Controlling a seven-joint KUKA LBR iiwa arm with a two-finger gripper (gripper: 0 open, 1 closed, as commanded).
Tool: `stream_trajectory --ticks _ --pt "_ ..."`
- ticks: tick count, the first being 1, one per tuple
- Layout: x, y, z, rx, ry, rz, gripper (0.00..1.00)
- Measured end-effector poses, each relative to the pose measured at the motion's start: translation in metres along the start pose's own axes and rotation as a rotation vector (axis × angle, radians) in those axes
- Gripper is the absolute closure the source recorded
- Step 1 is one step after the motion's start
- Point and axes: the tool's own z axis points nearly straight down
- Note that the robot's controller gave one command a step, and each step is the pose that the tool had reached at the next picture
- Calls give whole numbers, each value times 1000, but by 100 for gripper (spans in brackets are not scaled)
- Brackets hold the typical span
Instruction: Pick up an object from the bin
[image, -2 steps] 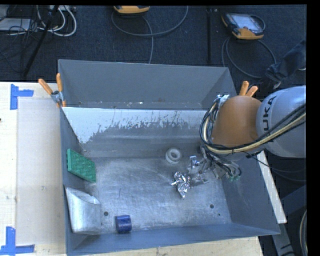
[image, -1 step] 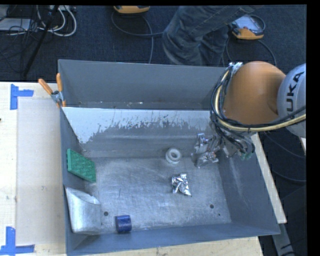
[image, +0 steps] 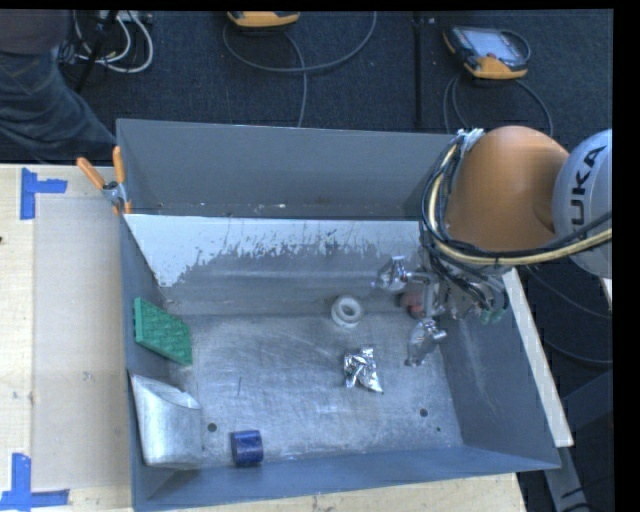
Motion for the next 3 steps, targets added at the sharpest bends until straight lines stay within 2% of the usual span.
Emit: stream_trajectory --ticks 1,2,3 --pt "39 28 117 1 -2 -283 0" --pt "37 28 114 2 -8 -283 100" --pt "22 24 -35 4 -8 -296 100"
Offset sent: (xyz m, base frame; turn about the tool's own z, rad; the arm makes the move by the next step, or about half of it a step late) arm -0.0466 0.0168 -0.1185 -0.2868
